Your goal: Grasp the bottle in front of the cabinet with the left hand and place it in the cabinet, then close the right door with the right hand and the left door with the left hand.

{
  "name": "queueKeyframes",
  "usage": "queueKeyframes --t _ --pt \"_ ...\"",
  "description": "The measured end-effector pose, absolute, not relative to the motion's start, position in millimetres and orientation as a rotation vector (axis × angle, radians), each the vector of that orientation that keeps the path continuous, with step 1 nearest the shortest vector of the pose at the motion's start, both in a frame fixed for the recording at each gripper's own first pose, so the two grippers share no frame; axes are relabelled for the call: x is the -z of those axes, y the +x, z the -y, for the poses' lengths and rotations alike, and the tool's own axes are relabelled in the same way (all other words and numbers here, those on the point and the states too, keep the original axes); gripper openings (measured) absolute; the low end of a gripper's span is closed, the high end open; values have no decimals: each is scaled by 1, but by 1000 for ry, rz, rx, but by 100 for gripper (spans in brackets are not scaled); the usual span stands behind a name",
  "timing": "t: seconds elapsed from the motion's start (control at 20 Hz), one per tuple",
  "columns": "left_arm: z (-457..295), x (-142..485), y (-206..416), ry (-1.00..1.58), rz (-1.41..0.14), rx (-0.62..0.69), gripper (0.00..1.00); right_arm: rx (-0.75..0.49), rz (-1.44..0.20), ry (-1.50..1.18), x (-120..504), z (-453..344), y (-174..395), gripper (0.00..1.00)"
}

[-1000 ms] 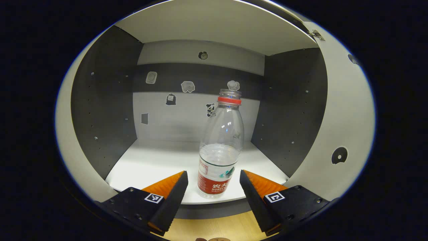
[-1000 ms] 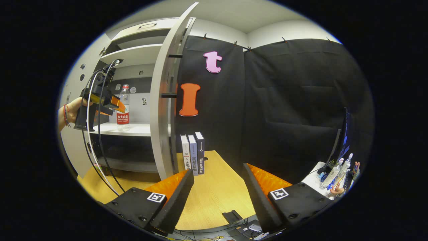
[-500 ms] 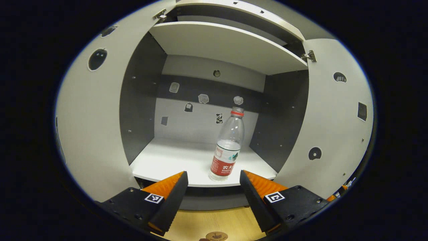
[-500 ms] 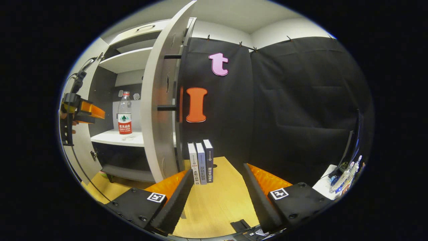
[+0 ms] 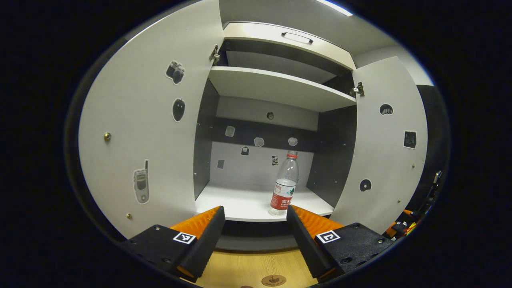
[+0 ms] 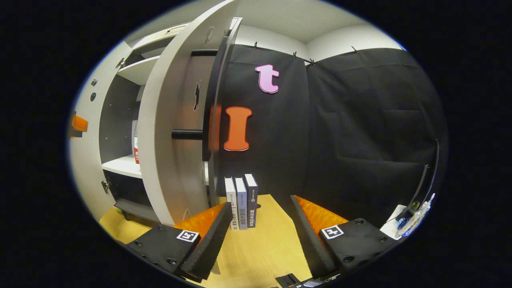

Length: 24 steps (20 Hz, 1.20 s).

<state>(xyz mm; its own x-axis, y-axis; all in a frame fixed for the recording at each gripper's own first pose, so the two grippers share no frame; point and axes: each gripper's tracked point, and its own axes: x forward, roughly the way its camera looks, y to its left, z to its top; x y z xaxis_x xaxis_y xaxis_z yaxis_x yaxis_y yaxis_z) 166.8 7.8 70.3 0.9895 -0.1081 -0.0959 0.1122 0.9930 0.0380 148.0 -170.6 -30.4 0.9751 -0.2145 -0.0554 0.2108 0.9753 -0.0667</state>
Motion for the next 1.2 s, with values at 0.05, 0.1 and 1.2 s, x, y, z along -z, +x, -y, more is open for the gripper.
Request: queueKeyframes --t 0.05,0.1,1.2 --pt "-10 -71 160 40 -93 114 94 213 -58 -56 29 168 148 95" --pt "-14 -73 155 43 -88 113 94 215 -60 -53 31 167 146 95" --pt "-77 -76 111 46 -75 69 94 48 -25 -27 31 35 183 95"
